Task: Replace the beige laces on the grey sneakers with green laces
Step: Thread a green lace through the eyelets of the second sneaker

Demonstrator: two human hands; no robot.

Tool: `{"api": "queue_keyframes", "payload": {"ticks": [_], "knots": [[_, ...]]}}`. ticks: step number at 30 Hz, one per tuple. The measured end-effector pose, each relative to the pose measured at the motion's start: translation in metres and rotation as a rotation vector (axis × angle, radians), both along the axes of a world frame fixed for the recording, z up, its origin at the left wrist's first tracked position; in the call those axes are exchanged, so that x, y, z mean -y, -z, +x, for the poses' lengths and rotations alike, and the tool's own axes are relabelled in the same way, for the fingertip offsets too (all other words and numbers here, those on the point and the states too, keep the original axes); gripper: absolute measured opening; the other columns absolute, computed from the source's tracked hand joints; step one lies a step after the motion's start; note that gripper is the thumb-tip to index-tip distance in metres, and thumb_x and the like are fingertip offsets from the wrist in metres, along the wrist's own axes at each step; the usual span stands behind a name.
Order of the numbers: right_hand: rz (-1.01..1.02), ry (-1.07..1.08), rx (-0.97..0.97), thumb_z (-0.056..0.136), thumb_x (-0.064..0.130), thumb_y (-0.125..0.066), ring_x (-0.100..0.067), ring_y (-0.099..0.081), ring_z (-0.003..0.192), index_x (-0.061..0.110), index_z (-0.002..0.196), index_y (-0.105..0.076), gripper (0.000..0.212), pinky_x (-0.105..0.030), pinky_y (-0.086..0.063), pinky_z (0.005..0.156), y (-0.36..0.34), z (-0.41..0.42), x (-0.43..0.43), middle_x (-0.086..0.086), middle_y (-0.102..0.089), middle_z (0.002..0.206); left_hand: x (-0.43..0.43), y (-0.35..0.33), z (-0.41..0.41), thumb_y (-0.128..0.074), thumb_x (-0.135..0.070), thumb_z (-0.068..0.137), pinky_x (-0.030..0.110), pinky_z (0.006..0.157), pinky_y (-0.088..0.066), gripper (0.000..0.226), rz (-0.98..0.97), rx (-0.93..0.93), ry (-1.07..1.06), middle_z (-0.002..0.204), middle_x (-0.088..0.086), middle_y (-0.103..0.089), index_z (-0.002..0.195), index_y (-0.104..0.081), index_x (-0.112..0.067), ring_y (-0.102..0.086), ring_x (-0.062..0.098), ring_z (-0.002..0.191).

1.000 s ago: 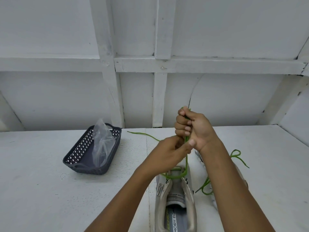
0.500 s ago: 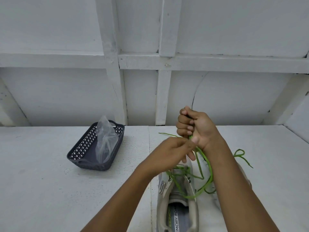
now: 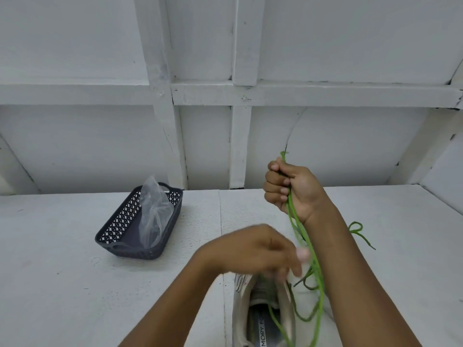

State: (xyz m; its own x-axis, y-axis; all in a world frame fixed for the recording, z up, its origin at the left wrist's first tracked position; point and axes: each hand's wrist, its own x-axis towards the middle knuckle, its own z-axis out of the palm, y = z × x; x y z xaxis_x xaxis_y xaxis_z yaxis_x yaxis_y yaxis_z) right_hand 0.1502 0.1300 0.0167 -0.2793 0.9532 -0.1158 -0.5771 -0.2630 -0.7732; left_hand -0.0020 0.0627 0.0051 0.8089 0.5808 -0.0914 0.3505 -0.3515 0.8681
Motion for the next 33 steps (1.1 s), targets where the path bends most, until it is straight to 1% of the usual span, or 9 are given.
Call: {"api": "queue_keyframes", "payload": {"ticks": [3,6,10,13,19,23,26,30,33], "knots": [[0.033,0.025,0.027,0.106,0.030,-0.033,-0.007,-0.023,0.037,0.015,0.074,-0.042,0.036,-0.018,-0.025,0.035,0.002,-0.004,0.004,0.006,-0.026,0.048,-0.009,0.005,0.005,-0.048,-0.060,0.095,0.023,0.059,-0.040,0.055,-0.038,0.097,-0.307,0.069,-0.005,-0.068,0.092,-0.075,-0.013,-0.048,0.006,0.054],[0.046,0.009,0.021,0.106,0.030,-0.033,-0.007,-0.024,0.038,0.014,0.075,-0.042,0.036,-0.019,-0.026,0.035,0.001,-0.008,0.004,0.006,-0.026,0.049,-0.005,0.008,0.020,-0.052,-0.051,0.098,0.017,0.052,-0.034,0.054,0.032,0.087,-0.420,0.055,-0.012,-0.063,0.078,-0.068,-0.003,-0.044,-0.003,0.040],[0.072,-0.032,0.010,0.105,0.031,-0.033,-0.007,-0.025,0.038,0.014,0.075,-0.042,0.036,-0.018,-0.026,0.035,0.000,-0.010,0.004,0.006,-0.026,0.049,-0.005,0.018,0.022,-0.057,-0.038,0.099,0.015,0.052,-0.034,0.039,0.048,0.235,-0.496,0.052,-0.011,-0.057,0.078,-0.069,-0.007,-0.047,-0.001,0.045],[0.065,-0.052,-0.007,0.105,0.030,-0.032,-0.007,-0.026,0.038,0.014,0.074,-0.042,0.036,-0.018,-0.026,0.035,-0.002,-0.006,0.004,0.006,-0.028,0.048,-0.002,0.019,0.015,-0.060,-0.032,0.098,0.019,0.056,-0.038,0.033,0.058,0.239,-0.346,0.054,-0.008,-0.053,0.070,-0.067,-0.017,-0.047,0.005,0.051],[0.073,-0.090,0.001,0.103,0.031,-0.033,-0.006,-0.026,0.036,0.015,0.071,-0.042,0.036,-0.016,-0.023,0.033,-0.006,-0.001,0.004,0.006,-0.026,0.047,0.011,0.015,0.008,-0.064,-0.030,0.096,0.020,0.050,-0.029,0.047,0.206,-0.184,0.167,0.049,-0.002,-0.037,0.055,-0.046,-0.018,-0.036,0.009,0.048],[0.104,-0.118,0.036,0.100,0.033,-0.037,-0.005,-0.025,0.038,0.016,0.073,-0.041,0.032,-0.017,-0.021,0.035,0.001,-0.003,0.007,0.006,-0.026,0.048,0.005,0.004,0.002,-0.067,-0.031,0.094,0.022,0.055,-0.033,0.031,0.173,-0.279,0.314,0.054,-0.002,-0.050,0.068,-0.069,-0.015,-0.041,0.009,0.052],[0.125,-0.123,0.032,0.097,0.033,-0.040,-0.005,-0.024,0.038,0.015,0.073,-0.040,0.029,-0.017,-0.020,0.035,0.001,-0.003,0.007,0.007,-0.026,0.048,0.005,0.001,0.004,-0.066,-0.029,0.095,0.024,0.057,-0.034,0.029,0.136,-0.368,0.467,0.059,0.003,-0.053,0.068,-0.067,-0.017,-0.042,0.009,0.054],[0.157,-0.129,0.051,0.096,0.035,-0.039,-0.005,-0.024,0.038,0.016,0.073,-0.041,0.030,-0.017,-0.018,0.036,-0.002,-0.002,0.008,0.007,-0.026,0.048,0.001,0.001,0.002,-0.066,-0.031,0.095,0.026,0.061,-0.037,0.032,0.104,-0.307,0.405,0.066,0.012,-0.057,0.075,-0.067,-0.006,-0.045,0.012,0.058],[0.182,-0.133,0.105,0.097,0.037,-0.038,-0.005,-0.023,0.039,0.015,0.073,-0.042,0.033,-0.017,-0.020,0.036,-0.001,0.001,0.012,0.007,-0.025,0.048,-0.014,-0.002,-0.016,-0.065,-0.025,0.096,0.017,0.063,-0.041,0.020,0.034,-0.099,0.208,0.070,-0.008,-0.067,0.102,-0.073,-0.008,-0.053,0.002,0.062]]}}
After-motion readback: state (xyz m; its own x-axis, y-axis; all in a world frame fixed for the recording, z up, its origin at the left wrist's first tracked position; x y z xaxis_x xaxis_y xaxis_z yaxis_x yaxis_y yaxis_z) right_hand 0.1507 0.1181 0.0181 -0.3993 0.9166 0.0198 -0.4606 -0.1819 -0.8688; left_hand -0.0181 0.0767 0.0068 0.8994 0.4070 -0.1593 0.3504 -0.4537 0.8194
